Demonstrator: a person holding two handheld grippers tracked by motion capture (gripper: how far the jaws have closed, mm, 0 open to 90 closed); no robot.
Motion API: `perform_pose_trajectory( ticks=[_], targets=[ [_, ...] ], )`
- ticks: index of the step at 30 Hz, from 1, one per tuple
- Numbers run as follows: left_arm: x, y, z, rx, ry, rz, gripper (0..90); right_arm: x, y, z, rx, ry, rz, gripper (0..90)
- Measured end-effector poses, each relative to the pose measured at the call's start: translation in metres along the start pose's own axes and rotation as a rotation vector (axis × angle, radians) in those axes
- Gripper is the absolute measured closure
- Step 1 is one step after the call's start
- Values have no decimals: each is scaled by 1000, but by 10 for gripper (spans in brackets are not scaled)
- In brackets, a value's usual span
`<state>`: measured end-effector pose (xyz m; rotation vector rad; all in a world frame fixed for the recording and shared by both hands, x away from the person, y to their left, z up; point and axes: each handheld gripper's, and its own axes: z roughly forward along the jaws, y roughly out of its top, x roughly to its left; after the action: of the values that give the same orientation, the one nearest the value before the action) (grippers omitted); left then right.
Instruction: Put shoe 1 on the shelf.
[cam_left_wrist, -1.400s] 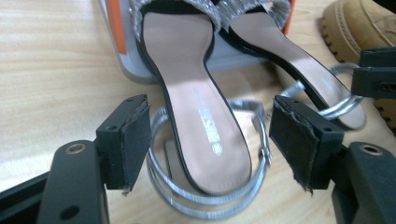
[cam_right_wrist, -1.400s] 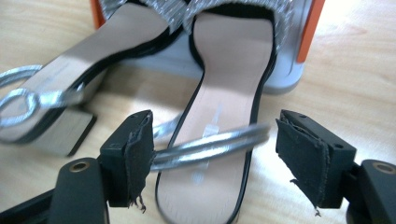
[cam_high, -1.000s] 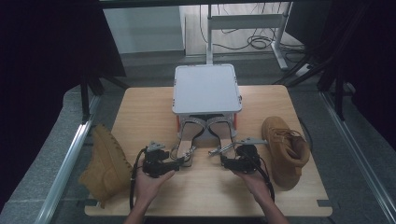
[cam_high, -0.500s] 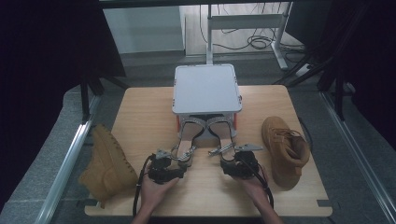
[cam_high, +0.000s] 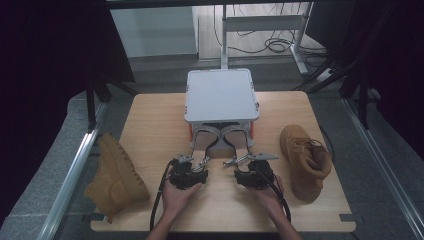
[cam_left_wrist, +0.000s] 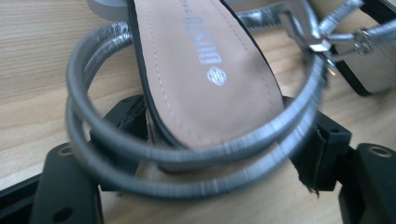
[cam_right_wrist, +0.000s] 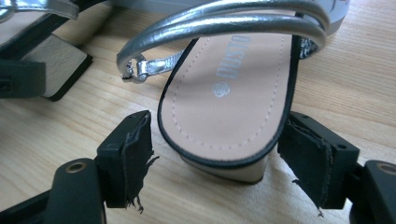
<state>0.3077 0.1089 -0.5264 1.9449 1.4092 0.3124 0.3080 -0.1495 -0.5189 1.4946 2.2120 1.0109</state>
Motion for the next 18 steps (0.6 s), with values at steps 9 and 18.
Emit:
perform_pose_trajectory(
  ticks=[9, 18],
  targets=[
    [-2, 6, 4, -43, 67, -16, 362, 1, 6, 10, 0, -32, 14, 289],
    [2, 12, 3, -94, 84, -84, 390, 0, 6, 11, -3, -30, 45, 310]
  ],
)
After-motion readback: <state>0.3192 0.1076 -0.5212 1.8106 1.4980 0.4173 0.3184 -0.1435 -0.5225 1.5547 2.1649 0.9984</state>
